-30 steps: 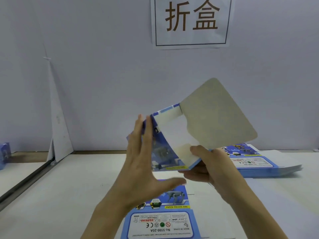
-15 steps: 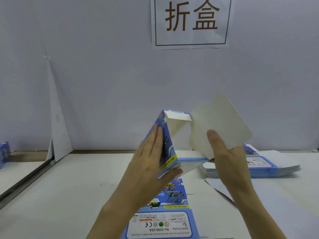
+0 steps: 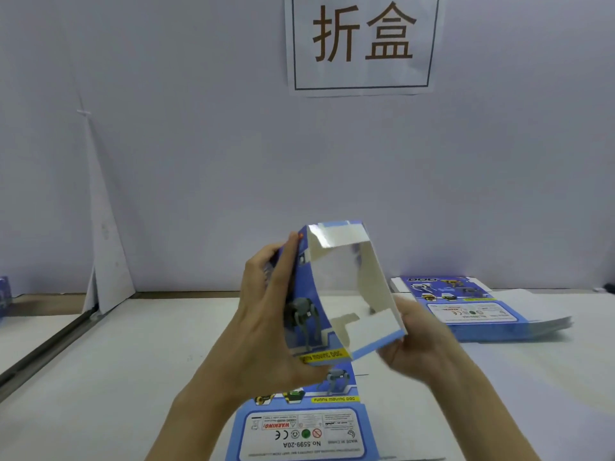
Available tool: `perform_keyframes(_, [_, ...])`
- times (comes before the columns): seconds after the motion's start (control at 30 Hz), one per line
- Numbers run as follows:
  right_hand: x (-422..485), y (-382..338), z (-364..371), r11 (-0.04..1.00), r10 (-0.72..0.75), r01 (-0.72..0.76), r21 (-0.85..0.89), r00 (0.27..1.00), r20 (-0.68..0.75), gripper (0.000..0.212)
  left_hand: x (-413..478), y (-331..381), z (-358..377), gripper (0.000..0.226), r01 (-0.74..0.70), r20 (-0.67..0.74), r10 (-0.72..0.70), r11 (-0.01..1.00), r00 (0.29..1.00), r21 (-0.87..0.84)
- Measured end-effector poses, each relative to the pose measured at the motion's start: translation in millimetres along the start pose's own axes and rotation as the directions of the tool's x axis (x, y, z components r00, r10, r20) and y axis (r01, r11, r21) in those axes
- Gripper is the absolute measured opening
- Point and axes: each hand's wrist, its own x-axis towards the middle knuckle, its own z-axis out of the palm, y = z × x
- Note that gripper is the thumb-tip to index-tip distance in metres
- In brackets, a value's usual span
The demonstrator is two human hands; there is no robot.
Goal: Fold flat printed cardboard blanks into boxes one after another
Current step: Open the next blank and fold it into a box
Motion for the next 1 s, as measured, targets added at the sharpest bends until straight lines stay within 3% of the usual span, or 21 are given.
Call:
perform_keyframes(0.03, [1.1, 5.9, 0.6, 0.995, 0.097, -0.097, -0.004, 0.994, 0.041, 0.015, 2.9, 4.1, 0.4, 0.132, 0.100, -0.032, -0.101, 0.994, 0.994, -0.043])
perform_keyframes(0.1, [3.8, 11.6, -0.2, 0.989, 0.149, -0.147, -0.027, 0.986, 0.074, 0.017, 1.5, 3.2, -3.9, 0.130, 0.095, 0.022, -0.096, 0.995, 0.995, 0.017])
perform_keyframes(0.17, [6.6, 9.4, 2.3, 0.998, 0.036, -0.036, -0.050, 0.999, 0.010, 0.011, -5.0, -1.4, -14.6, 0.131, 0.009, 0.028, -0.014, 0.989, 1.000, 0.147])
perform_keyframes(0.23, [10.1, 3.1, 0.3, 0.979, -0.195, 0.189, -0.076, 0.977, -0.081, 0.013, -10.5, -6.2, -25.8, 0.131, 0.066, 0.010, -0.069, 0.981, 0.998, 0.185])
perform_keyframes(0.33, [7.8, -6.0, -8.2, 0.778, -0.564, 0.526, -0.343, 0.826, -0.015, 0.018, -8.9, -2.9, -28.3, 0.126, 0.105, -0.008, -0.105, 0.976, 0.994, 0.190])
perform_keyframes(0.43, [3.5, -10.4, -11.4, 0.588, -0.739, 0.657, -0.472, 0.674, 0.017, 0.025, -10.4, 0.9, -27.4, 0.123, 0.100, 0.016, -0.105, 0.974, 0.994, 0.202])
perform_keyframes(0.57, [3.1, -8.9, -10.4, 0.430, -0.857, 0.739, -0.518, 0.515, 0.024, 0.030, -10.3, 4.1, -23.6, 0.121, 0.093, 0.030, -0.102, 0.972, 0.994, 0.215])
perform_keyframes(0.67, [1.6, -7.6, -10.2, 0.282, -0.901, 0.775, -0.566, 0.417, 0.123, 0.029, -10.2, 2.7, -22.4, 0.123, 0.097, 0.018, -0.104, 0.967, 0.994, 0.237])
perform_keyframes(0.73, [2.3, -5.7, -10.6, 0.128, -0.926, 0.778, -0.615, 0.316, 0.207, 0.030, -11.4, 1.9, -19.3, 0.124, 0.097, 0.011, -0.104, 0.955, 0.994, 0.279])
perform_keyframes(0.8, [2.9, -4.0, -11.0, 0.043, -0.929, 0.746, -0.664, 0.274, 0.248, 0.030, -11.5, 3.4, -13.6, 0.123, 0.089, 0.003, -0.096, 0.935, 0.995, 0.342])
perform_keyframes(0.87, [1.8, -4.7, -8.8, 0.165, -0.916, 0.776, -0.609, 0.349, 0.197, 0.025, -10.7, 4.1, -6.9, 0.122, 0.079, -0.008, -0.083, 0.920, 0.997, 0.383])
perform_keyframes(0.93, [-0.4, -9.1, -3.9, 0.475, -0.817, 0.778, -0.411, 0.564, 0.123, 0.024, -9.9, 3.2, -2.5, 0.122, 0.070, -0.015, -0.070, 0.910, 0.997, 0.409])
perform_keyframes(1.0, [-3.0, -13.5, -1.6, 0.690, -0.682, 0.695, -0.204, 0.718, 0.139, 0.032, -9.6, 2.9, -0.9, 0.121, 0.091, -0.022, -0.090, 0.915, 0.996, 0.392])
